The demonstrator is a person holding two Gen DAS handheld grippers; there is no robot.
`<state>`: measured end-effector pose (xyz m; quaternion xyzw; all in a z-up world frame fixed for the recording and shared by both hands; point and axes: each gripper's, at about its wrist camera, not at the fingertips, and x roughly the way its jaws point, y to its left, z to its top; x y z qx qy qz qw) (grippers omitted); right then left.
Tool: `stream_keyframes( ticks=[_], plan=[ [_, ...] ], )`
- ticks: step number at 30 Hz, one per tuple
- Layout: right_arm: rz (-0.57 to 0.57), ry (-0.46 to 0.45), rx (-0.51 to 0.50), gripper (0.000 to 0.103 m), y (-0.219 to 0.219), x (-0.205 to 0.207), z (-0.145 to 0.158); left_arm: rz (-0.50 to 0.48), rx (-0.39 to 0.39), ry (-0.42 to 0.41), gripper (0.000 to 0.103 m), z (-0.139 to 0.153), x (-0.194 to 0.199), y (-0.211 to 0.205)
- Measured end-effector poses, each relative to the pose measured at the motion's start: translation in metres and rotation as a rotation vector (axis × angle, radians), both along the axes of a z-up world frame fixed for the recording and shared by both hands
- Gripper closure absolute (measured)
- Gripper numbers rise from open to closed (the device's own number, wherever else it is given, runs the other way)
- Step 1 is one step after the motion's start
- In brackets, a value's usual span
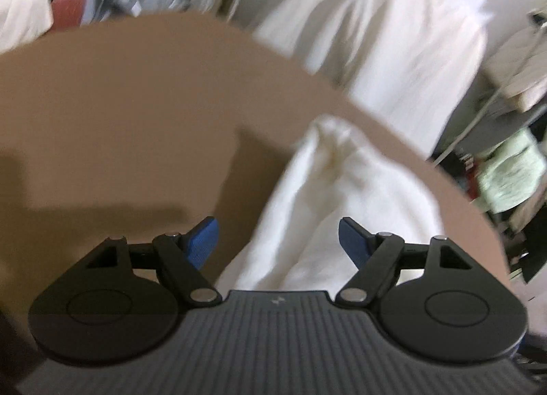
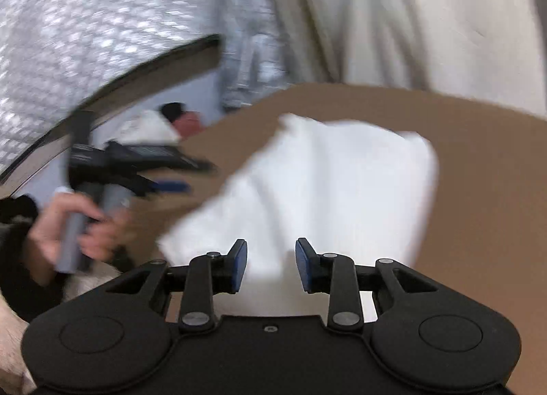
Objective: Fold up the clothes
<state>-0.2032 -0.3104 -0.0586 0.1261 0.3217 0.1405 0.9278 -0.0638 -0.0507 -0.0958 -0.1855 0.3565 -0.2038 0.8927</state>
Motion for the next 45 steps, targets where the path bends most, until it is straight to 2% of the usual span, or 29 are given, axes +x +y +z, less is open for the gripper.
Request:
stream_keyframes(
  ticks=[2, 5, 9, 11, 12, 13, 14, 15, 16, 17, 19, 21, 23, 25, 26, 27, 29, 31, 32, 35, 38, 40, 41, 43, 45],
  plan=[
    [-0.032, 0.046, 0.050, 0.067, -0.017, -0.014, -0.013, -0.051, -0.031, -0.042, 0.025, 0.007, -0.010, -0.001],
    [-0.042, 0.095, 0.098, 0.063, -0.028, -0.030, -0.034, -0.144, -0.028, -0.018, 0.024, 0.004, -0.011, -0.014],
    [-0.020, 0.083, 0.105, 0.045, -0.010, -0.034, -0.051, -0.240, 0.058, 0.145, 0.023, -0.022, -0.004, -0.033],
    [-0.010, 0.060, 0.089, 0.043, 0.001, -0.023, -0.052, -0.300, 0.149, 0.166, 0.027, -0.034, -0.005, -0.050],
    [0.020, 0.049, 0.065, 0.043, 0.007, -0.019, -0.053, -0.315, 0.195, 0.142, 0.062, -0.033, -0.009, -0.055],
    [0.052, 0.047, 0.037, 0.046, 0.012, -0.017, -0.055, -0.322, 0.215, 0.102, 0.088, -0.025, -0.016, -0.055],
    [0.074, 0.046, 0.033, 0.054, 0.014, -0.017, -0.054, -0.329, 0.235, 0.061, 0.091, -0.017, -0.024, -0.055],
    [0.095, 0.046, 0.029, 0.067, 0.017, -0.016, -0.053, -0.336, 0.254, 0.020, 0.091, -0.009, -0.031, -0.054],
    [0.117, 0.046, 0.025, 0.069, 0.019, -0.016, -0.052, -0.333, 0.262, -0.015, 0.091, 0.000, -0.038, -0.052],
    [0.138, 0.043, 0.029, 0.069, 0.021, -0.016, -0.050, -0.292, 0.230, -0.033, 0.091, 0.010, -0.041, -0.041],
    [0.161, 0.041, 0.069, 0.068, 0.017, -0.018, -0.045, -0.238, 0.169, -0.020, 0.091, 0.020, -0.043, -0.022],
    [0.159, 0.053, 0.097, 0.068, 0.012, -0.018, -0.042, -0.202, 0.220, 0.049, 0.090, 0.008, -0.041, -0.016],
    [0.143, 0.041, 0.126, 0.068, 0.007, -0.016, -0.036, -0.205, 0.371, 0.126, 0.090, -0.011, -0.037, -0.030],
    [0.117, 0.006, 0.134, 0.066, 0.003, -0.011, -0.027, -0.233, 0.447, 0.152, 0.086, -0.021, -0.033, -0.046],
    [0.093, -0.009, 0.101, 0.062, 0.004, -0.005, -0.023, -0.228, 0.454, 0.158, 0.085, -0.020, -0.032, -0.048],
    [0.069, -0.025, 0.069, 0.057, 0.006, 0.001, -0.020, -0.219, 0.446, 0.162, 0.084, -0.018, -0.031, -0.048],
    [0.030, -0.049, -0.008, 0.054, 0.010, 0.014, -0.015, -0.199, 0.431, 0.168, 0.084, -0.014, -0.030, -0.046],
    [0.047, -0.027, -0.148, 0.054, 0.023, 0.034, -0.022, -0.164, 0.425, 0.165, 0.081, -0.014, -0.031, -0.041],
    [0.062, 0.000, -0.165, 0.054, 0.028, 0.041, -0.029, -0.144, 0.420, 0.163, 0.079, -0.013, -0.032, -0.038],
    [0.174, 0.078, -0.144, 0.054, 0.052, 0.043, -0.057, -0.052, 0.406, 0.154, 0.079, -0.003, -0.034, -0.028],
    [0.204, 0.063, -0.213, 0.054, 0.076, 0.027, -0.073, -0.035, 0.392, 0.080, 0.079, 0.013, -0.040, -0.026],
    [0.204, 0.065, -0.186, 0.053, 0.076, 0.021, -0.077, -0.034, 0.378, -0.021, 0.082, 0.030, -0.047, -0.027],
    [0.216, 0.074, -0.151, 0.052, 0.073, 0.022, -0.077, -0.039, 0.362, -0.083, 0.078, 0.040, -0.052, -0.028],
    [0.247, 0.092, -0.119, 0.050, 0.068, 0.024, -0.078, -0.096, 0.253, -0.159, 0.073, 0.056, -0.050, -0.035],
    [0.270, 0.100, -0.129, 0.047, 0.068, 0.025, -0.075, -0.198, 0.171, -0.141, 0.073, 0.060, -0.034, -0.054]
  ],
)
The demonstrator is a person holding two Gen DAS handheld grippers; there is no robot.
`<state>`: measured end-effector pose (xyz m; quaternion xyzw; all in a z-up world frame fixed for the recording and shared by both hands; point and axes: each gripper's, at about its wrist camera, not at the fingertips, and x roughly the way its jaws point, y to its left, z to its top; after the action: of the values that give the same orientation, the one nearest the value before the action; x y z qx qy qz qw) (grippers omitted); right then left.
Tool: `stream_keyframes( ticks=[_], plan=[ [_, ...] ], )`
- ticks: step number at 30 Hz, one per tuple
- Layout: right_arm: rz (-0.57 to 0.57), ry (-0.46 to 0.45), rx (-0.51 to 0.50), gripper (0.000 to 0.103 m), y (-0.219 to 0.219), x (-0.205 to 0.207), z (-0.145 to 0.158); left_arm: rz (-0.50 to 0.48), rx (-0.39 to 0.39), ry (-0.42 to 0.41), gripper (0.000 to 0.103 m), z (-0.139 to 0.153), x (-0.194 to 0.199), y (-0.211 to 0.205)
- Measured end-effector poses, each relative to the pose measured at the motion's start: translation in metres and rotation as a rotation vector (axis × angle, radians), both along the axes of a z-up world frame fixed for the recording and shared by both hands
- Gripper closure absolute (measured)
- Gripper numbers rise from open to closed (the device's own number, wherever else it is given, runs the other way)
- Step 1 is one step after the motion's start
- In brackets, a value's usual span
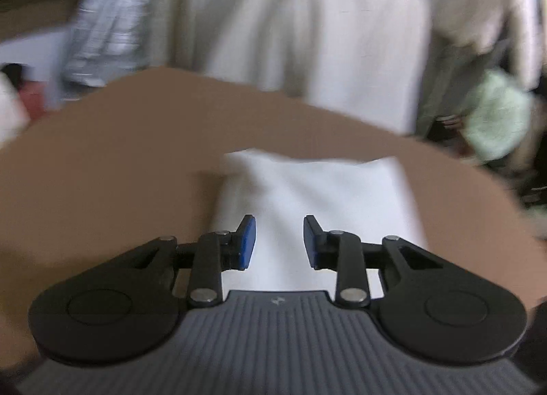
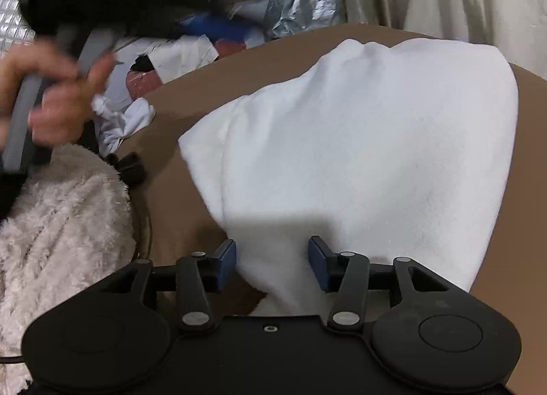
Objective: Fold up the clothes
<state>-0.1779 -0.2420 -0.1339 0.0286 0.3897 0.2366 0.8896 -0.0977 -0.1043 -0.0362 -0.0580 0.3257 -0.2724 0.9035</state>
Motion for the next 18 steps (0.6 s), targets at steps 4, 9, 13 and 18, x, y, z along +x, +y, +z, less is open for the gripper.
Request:
stream_keyframes(
  ticks=[4, 9, 13, 18],
  plan=[
    [0.045, -0.015, 0.071, 0.050, -0.011, 0.005, 0.034, -0.133, 0.061, 0.135, 0.074, -0.019, 0.037, -0.045],
    [-0.140, -0.151, 0.062, 0.044, -0.051, 0.014, 0.077, -0.066, 0.081, 0.277, 0.070, -0.059, 0.070, -0.049],
    [-0.204, -0.164, -0.109, 0.043, -0.059, 0.048, 0.066, 0.043, 0.210, 0.199, 0.076, -0.055, 0.064, -0.042],
    [-0.251, -0.113, -0.164, 0.032, -0.068, 0.093, 0.032, 0.147, 0.254, 0.252, 0.082, -0.075, 0.063, -0.012]
  ],
)
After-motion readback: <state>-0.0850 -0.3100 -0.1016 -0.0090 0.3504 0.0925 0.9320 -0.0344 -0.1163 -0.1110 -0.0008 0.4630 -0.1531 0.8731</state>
